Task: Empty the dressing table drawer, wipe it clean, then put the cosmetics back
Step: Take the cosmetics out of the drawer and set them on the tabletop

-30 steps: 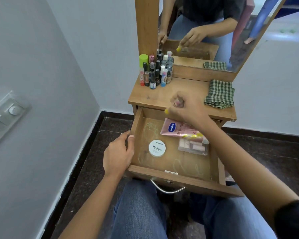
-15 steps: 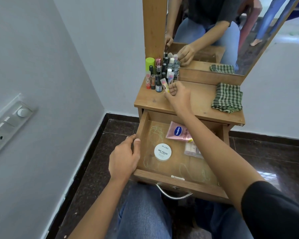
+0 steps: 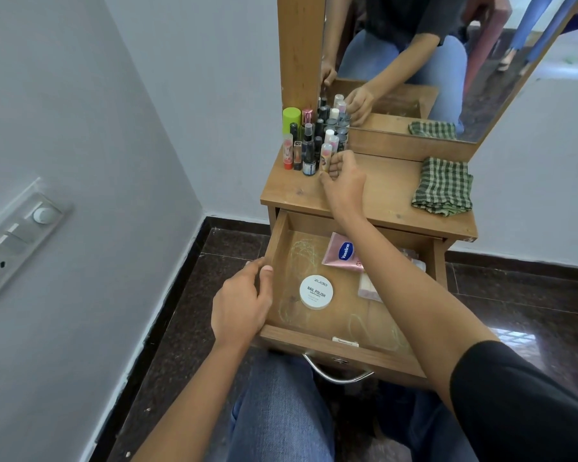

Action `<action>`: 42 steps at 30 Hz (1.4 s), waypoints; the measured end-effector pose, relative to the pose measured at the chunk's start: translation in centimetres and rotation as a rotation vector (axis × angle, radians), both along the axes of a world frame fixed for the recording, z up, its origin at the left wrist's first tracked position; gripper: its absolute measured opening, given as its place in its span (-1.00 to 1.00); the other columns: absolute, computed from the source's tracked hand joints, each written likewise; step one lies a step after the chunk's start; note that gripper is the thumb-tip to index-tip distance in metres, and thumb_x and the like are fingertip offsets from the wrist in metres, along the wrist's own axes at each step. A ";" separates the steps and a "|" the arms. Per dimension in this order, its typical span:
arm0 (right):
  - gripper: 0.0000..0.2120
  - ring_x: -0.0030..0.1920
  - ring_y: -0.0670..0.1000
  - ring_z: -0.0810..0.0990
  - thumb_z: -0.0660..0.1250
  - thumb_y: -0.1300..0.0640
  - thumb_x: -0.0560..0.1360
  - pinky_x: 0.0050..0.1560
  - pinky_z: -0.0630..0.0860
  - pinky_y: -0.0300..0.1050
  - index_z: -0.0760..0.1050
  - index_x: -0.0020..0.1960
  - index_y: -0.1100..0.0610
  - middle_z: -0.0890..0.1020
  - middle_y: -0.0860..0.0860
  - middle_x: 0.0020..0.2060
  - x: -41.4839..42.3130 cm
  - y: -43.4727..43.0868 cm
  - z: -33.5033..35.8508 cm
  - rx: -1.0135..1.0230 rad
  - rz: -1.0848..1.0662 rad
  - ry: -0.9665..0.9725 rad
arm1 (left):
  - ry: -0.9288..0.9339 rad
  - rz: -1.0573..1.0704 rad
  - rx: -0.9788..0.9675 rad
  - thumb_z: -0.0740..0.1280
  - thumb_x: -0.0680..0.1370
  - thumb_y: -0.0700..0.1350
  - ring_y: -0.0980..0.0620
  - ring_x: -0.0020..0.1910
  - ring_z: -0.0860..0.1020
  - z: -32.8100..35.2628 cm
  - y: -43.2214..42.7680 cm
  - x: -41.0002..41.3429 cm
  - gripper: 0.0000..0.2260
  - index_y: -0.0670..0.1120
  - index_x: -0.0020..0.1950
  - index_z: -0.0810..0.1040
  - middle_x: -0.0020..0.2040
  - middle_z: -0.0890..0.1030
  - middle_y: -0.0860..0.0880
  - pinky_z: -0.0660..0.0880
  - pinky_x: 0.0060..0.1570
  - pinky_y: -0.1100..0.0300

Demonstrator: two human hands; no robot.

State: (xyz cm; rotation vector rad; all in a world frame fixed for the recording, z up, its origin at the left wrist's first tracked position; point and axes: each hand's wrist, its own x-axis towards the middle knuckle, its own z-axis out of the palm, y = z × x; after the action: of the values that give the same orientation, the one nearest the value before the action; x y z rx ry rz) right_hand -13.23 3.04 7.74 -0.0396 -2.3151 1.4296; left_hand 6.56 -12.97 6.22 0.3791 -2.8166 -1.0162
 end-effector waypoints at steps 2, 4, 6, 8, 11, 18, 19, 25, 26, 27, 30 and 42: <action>-0.80 -0.24 -0.15 0.47 0.41 0.33 0.44 -0.19 0.49 -0.32 0.42 -0.07 0.13 0.50 -0.08 -0.23 -0.3 -0.2 -0.1 -0.013 -0.012 -0.013 | 0.002 0.000 0.000 0.12 0.63 0.09 0.00 -0.16 0.63 0.0 0.0 0.0 -0.68 0.10 0.30 0.53 -0.12 0.68 -0.05 0.56 -0.11 0.08; -0.80 -0.23 -0.14 0.48 0.41 0.32 0.43 -0.18 0.52 -0.27 0.43 -0.07 0.14 0.50 -0.07 -0.23 -0.5 -0.2 -0.3 -0.016 -0.028 -0.025 | 0.004 0.000 -0.001 0.12 0.63 0.09 -0.01 -0.15 0.63 0.0 0.0 0.0 -0.68 0.10 0.30 0.53 -0.10 0.68 -0.06 0.57 -0.10 0.07; -0.81 -0.23 -0.12 0.48 0.41 0.32 0.43 -0.17 0.54 -0.20 0.44 -0.07 0.15 0.51 -0.05 -0.22 -0.8 -0.3 -0.5 -0.010 -0.049 -0.027 | 0.005 -0.002 -0.004 0.12 0.63 0.08 -0.02 -0.16 0.63 0.0 0.0 0.0 -0.68 0.09 0.31 0.53 -0.10 0.68 -0.07 0.56 -0.10 0.06; -0.81 -0.24 -0.12 0.48 0.42 0.32 0.43 -0.17 0.55 -0.15 0.44 -0.07 0.15 0.51 -0.05 -0.23 -1.0 -0.4 -0.7 0.002 -0.067 -0.033 | 0.004 -0.002 -0.009 0.11 0.63 0.08 -0.02 -0.16 0.63 0.0 0.0 0.0 -0.68 0.09 0.31 0.52 -0.10 0.68 -0.07 0.56 -0.09 0.05; -0.81 -0.23 -0.11 0.50 0.42 0.30 0.43 -0.17 0.57 -0.12 0.44 -0.07 0.15 0.52 -0.04 -0.21 -1.1 -0.4 -0.8 0.003 -0.085 -0.050 | 0.002 0.001 -0.010 0.11 0.63 0.10 -0.05 -0.12 0.63 0.0 0.0 0.0 -0.66 0.09 0.32 0.52 -0.06 0.67 -0.10 0.57 -0.07 0.03; -0.82 -0.21 -0.12 0.51 0.43 0.28 0.41 -0.17 0.50 -0.35 0.49 -0.03 0.22 0.57 0.01 -0.20 3.2 1.3 1.0 -0.143 0.088 0.048 | 0.003 0.018 -0.002 0.11 0.63 0.10 -0.03 -0.01 0.62 0.1 0.1 0.1 -0.63 0.05 0.37 0.49 0.00 0.68 -0.08 0.55 0.00 0.03; -0.84 -0.21 -0.12 0.52 0.43 0.25 0.42 -0.17 0.50 -0.34 0.50 -0.04 0.21 0.58 0.01 -0.20 4.3 2.2 0.9 -0.081 0.146 0.039 | 0.003 0.019 -0.003 0.11 0.63 0.10 -0.04 0.00 0.62 0.1 0.1 0.1 -0.63 0.05 0.37 0.49 0.00 0.68 -0.07 0.55 0.01 0.03; -0.67 -0.07 -0.01 0.50 0.49 0.14 0.36 -0.03 0.53 0.00 0.49 0.08 0.11 0.57 0.01 -0.06 10.4 9.7 -0.9 0.604 0.407 -0.326 | -0.001 0.029 0.007 0.12 0.62 0.11 -0.04 -0.01 0.62 0.0 0.1 0.0 -0.64 0.06 0.36 0.49 -0.01 0.68 -0.06 0.54 0.00 0.05; -0.57 0.02 0.02 0.48 0.51 0.10 0.34 0.03 0.51 0.00 0.47 0.16 0.11 0.56 0.02 0.02 10.9 10.3 -1.3 0.730 0.386 -0.388 | -0.001 0.031 0.008 0.12 0.62 0.11 -0.05 -0.02 0.62 -0.1 0.1 0.0 -0.64 0.07 0.35 0.50 -0.02 0.68 -0.07 0.54 0.00 0.05; -0.48 0.08 0.05 0.44 0.52 0.06 0.33 0.08 0.47 -0.01 0.43 0.23 0.11 0.54 0.04 0.09 11.4 10.6 -1.6 0.829 0.367 -0.437 | -0.001 0.032 0.008 0.12 0.62 0.11 -0.05 -0.03 0.62 -0.1 0.1 0.0 -0.64 0.07 0.35 0.50 -0.03 0.68 -0.07 0.54 -0.01 0.05; -0.36 0.16 0.10 0.42 0.48 0.00 0.36 0.17 0.43 -0.03 0.33 0.34 0.12 0.49 0.09 0.20 11.6 10.6 -2.5 0.998 0.317 -0.548 | -0.003 0.035 0.008 0.11 0.62 0.12 -0.05 -0.05 0.63 -0.1 0.1 0.0 -0.63 0.07 0.35 0.50 -0.04 0.68 -0.07 0.55 -0.01 0.03; -0.43 0.10 0.11 0.53 0.47 0.19 0.38 0.09 0.51 -0.07 0.36 0.34 0.18 0.53 0.14 0.15 10.8 10.5 -1.3 0.827 0.354 -0.789 | -0.011 0.027 -0.005 0.12 0.63 0.11 -0.05 -0.05 0.62 0.1 0.1 0.1 -0.65 0.06 0.33 0.51 -0.07 0.68 -0.05 0.53 -0.03 0.05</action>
State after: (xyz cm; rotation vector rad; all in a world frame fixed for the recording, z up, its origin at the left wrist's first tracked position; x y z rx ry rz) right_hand -2.44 13.58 6.40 0.0632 -3.5462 0.4773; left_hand 6.66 -12.85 6.33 0.4222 -2.8149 -1.0049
